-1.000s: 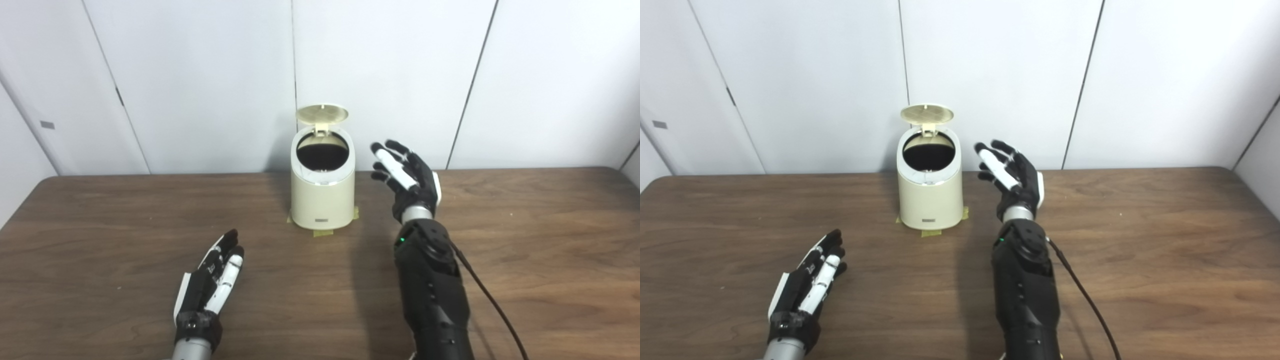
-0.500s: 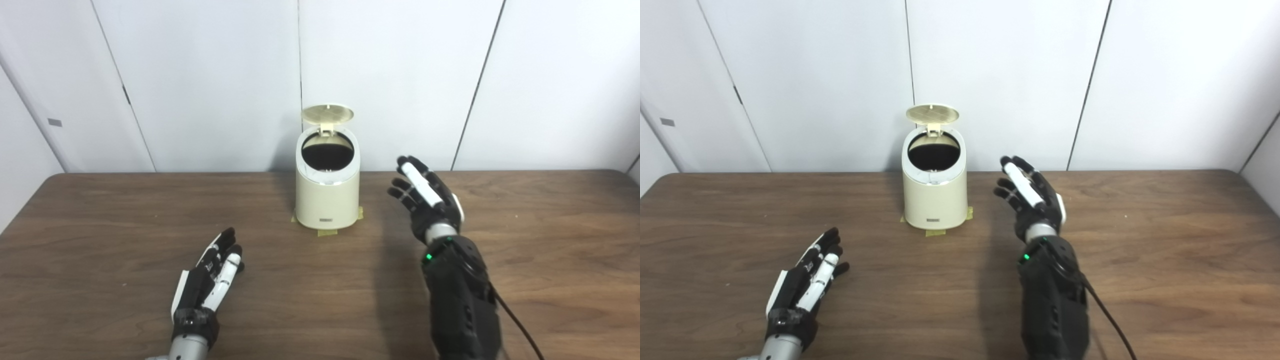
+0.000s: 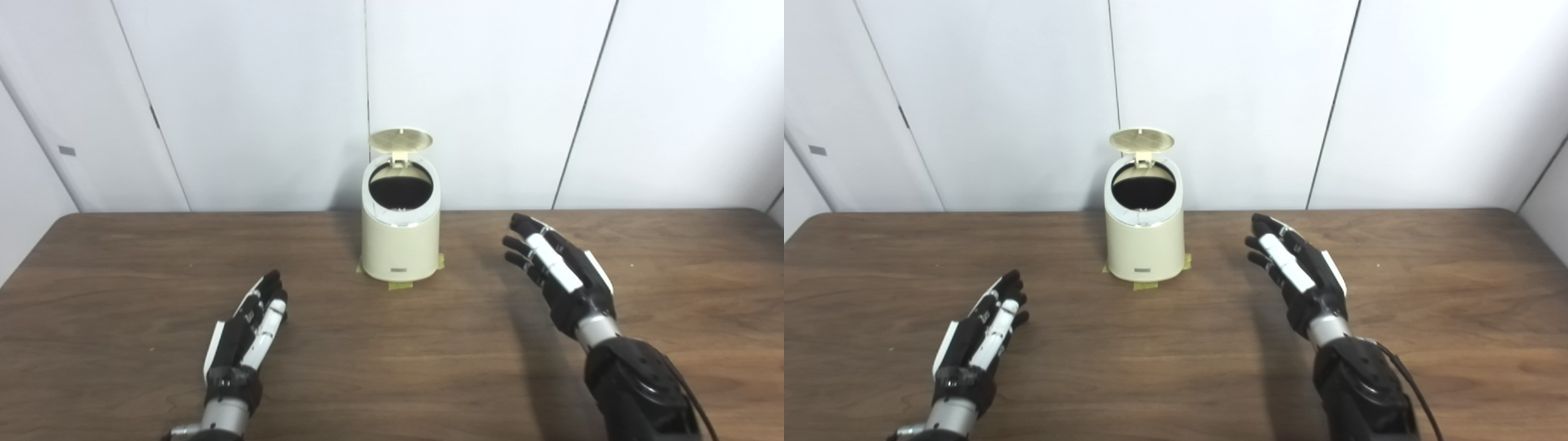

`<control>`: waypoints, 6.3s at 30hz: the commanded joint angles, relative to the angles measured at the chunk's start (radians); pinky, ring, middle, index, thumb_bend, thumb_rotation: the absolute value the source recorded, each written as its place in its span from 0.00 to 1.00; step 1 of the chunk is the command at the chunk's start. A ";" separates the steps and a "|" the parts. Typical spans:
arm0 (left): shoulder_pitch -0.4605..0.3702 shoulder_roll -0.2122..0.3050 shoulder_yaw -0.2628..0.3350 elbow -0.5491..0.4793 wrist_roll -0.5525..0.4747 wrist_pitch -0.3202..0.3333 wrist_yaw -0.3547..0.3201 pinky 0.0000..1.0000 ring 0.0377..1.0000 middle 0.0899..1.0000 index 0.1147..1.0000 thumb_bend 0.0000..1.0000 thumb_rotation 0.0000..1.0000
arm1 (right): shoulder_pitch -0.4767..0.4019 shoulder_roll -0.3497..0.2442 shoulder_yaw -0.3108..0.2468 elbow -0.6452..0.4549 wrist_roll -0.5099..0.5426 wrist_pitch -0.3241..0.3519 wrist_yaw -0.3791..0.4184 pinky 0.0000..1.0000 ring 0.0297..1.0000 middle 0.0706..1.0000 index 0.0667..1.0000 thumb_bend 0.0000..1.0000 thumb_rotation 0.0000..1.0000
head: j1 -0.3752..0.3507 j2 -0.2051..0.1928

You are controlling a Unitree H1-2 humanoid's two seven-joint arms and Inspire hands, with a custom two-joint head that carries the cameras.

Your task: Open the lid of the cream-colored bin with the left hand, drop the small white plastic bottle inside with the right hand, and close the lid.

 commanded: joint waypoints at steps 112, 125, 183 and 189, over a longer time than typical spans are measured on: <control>-0.866 0.325 -0.589 0.410 0.807 -0.044 -0.547 0.82 0.89 0.88 0.84 0.56 0.97 | 0.184 0.047 0.102 -0.019 -0.296 -0.357 0.098 0.82 0.89 0.88 0.99 0.61 1.00 | -0.002 0.006; -0.826 0.340 -0.643 0.354 0.965 -0.055 -0.589 0.87 0.89 0.87 0.84 0.58 0.99 | 0.198 0.036 0.100 -0.072 -0.303 -0.290 0.092 0.75 0.88 0.87 0.99 0.59 1.00 | 0.003 0.027; -0.668 0.311 -0.703 0.425 1.058 -0.129 -0.722 0.88 0.89 0.89 0.86 0.63 1.00 | 0.230 0.045 0.059 -0.120 -0.225 -0.274 0.094 0.78 0.90 0.88 0.99 0.54 1.00 | -0.024 0.040; -0.667 0.309 -0.704 0.412 1.056 -0.123 -0.722 0.90 0.90 0.90 0.87 0.62 1.00 | 0.226 0.043 0.057 -0.113 -0.216 -0.274 0.098 0.77 0.90 0.88 0.99 0.54 1.00 | -0.021 0.040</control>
